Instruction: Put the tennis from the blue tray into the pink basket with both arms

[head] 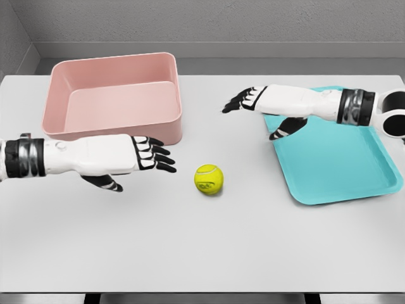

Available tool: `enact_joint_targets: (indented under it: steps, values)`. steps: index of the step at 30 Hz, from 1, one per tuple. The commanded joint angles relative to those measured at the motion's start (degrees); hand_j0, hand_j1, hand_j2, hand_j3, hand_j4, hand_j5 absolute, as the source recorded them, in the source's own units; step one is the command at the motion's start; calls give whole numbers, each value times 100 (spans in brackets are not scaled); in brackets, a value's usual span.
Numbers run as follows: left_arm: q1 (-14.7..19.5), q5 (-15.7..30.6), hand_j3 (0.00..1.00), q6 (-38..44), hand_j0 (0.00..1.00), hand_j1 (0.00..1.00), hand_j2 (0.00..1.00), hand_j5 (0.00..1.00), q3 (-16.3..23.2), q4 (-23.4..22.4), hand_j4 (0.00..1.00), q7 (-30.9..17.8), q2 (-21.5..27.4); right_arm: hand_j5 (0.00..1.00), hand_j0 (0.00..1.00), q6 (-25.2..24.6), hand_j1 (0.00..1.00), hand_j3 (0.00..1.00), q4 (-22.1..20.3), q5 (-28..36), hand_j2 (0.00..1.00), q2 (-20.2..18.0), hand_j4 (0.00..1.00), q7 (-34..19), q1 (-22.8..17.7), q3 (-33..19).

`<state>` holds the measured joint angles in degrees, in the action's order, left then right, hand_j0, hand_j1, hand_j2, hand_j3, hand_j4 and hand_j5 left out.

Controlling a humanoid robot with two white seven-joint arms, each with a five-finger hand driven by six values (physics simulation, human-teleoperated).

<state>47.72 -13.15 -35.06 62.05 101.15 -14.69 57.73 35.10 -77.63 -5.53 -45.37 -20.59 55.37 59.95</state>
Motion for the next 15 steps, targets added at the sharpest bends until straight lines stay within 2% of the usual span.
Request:
enact_joint_targets:
  steps: [1,6,7,9,11,13,15]
  values:
    - [0,102,100,6,100,100,100,100,-18,1,100,-341,-508,100,100,-10,100,100,195,34,100,-182,100,195,0,-150]
    - [246,119,100,6,100,100,100,100,105,1,100,-1281,-1264,100,100,-10,100,100,635,34,100,-182,100,740,35,-177]
    - [351,119,100,6,100,100,100,100,149,1,100,-1335,-1370,100,100,-10,100,100,635,34,100,-182,100,741,53,-185]
    - [431,128,100,6,100,100,100,100,158,1,100,-1326,-1572,100,100,-10,100,100,635,34,100,-182,100,741,-123,-572]
    - [536,304,100,6,100,100,100,100,88,-34,100,-1308,-1704,100,100,-10,100,100,635,34,100,-200,100,741,-132,-581]
    - [545,322,100,6,100,100,100,100,61,-148,100,-1308,-1827,100,100,-10,100,100,635,34,100,-437,100,741,-193,-581]
    - [536,313,100,6,100,100,100,100,18,-429,100,-1308,-1994,100,100,-10,100,100,626,34,100,-499,100,697,-193,-528]
